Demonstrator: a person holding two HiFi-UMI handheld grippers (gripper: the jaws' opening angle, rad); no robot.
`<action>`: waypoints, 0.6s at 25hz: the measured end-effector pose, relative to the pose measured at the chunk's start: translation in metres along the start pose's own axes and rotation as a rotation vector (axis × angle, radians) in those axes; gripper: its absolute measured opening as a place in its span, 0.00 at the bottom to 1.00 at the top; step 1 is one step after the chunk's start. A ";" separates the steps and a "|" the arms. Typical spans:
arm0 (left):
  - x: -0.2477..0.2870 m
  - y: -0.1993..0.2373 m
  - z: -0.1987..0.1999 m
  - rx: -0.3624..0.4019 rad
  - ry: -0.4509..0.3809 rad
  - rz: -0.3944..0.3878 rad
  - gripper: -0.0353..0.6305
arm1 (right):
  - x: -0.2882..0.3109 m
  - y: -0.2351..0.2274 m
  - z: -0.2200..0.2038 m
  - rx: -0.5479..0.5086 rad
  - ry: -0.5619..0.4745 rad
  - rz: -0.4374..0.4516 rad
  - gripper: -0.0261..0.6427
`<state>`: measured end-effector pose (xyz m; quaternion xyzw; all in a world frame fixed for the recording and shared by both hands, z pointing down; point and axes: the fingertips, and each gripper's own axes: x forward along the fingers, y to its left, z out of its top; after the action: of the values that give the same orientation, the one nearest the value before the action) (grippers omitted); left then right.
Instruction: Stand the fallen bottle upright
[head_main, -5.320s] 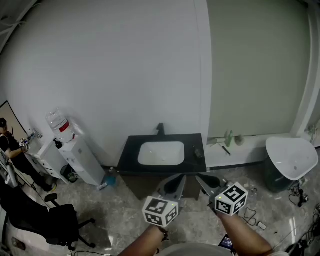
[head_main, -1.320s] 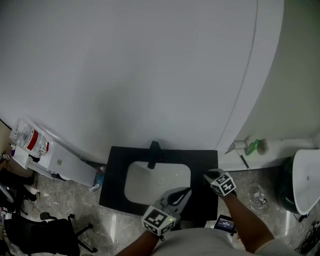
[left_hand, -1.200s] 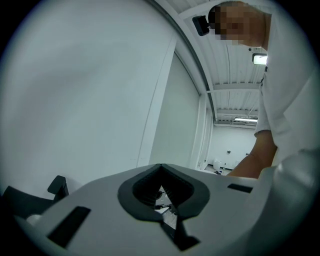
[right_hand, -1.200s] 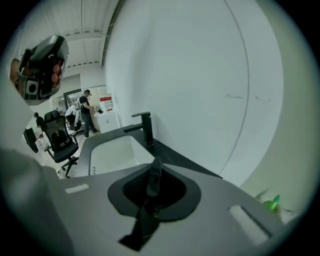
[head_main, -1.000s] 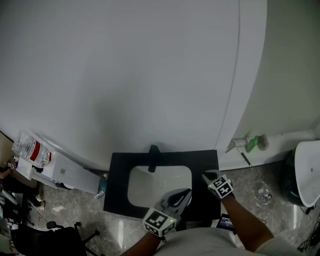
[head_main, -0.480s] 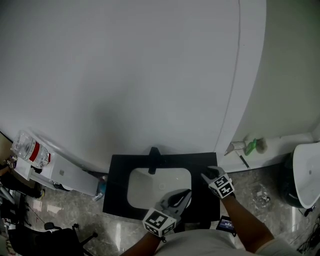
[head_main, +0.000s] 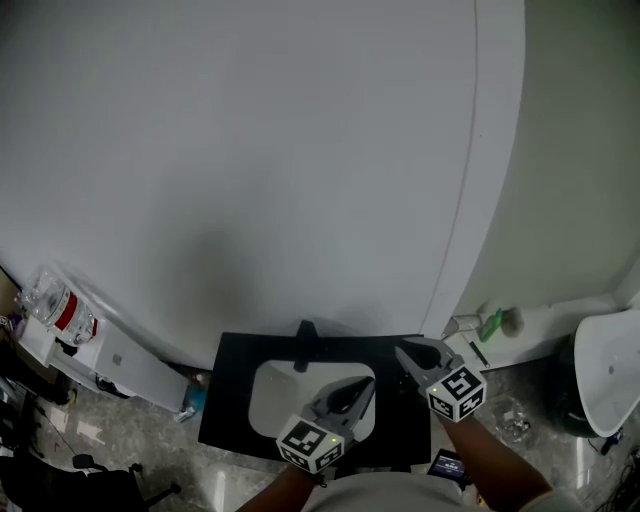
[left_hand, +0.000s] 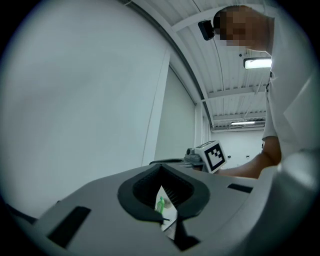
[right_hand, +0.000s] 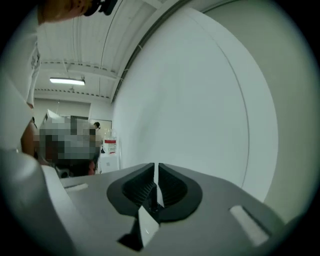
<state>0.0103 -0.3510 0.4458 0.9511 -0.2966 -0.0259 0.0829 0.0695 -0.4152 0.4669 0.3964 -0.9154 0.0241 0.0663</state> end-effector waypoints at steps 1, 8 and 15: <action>0.001 0.001 0.007 0.008 -0.010 0.001 0.06 | -0.003 0.006 0.014 0.019 -0.017 0.016 0.06; 0.002 0.019 0.053 0.017 -0.064 0.069 0.06 | -0.017 0.053 0.082 0.070 -0.075 0.117 0.04; 0.002 0.023 0.074 0.047 -0.080 0.112 0.06 | -0.009 0.071 0.093 0.070 -0.085 0.146 0.04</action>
<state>-0.0087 -0.3815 0.3770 0.9329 -0.3529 -0.0523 0.0498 0.0145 -0.3692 0.3741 0.3311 -0.9425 0.0441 0.0113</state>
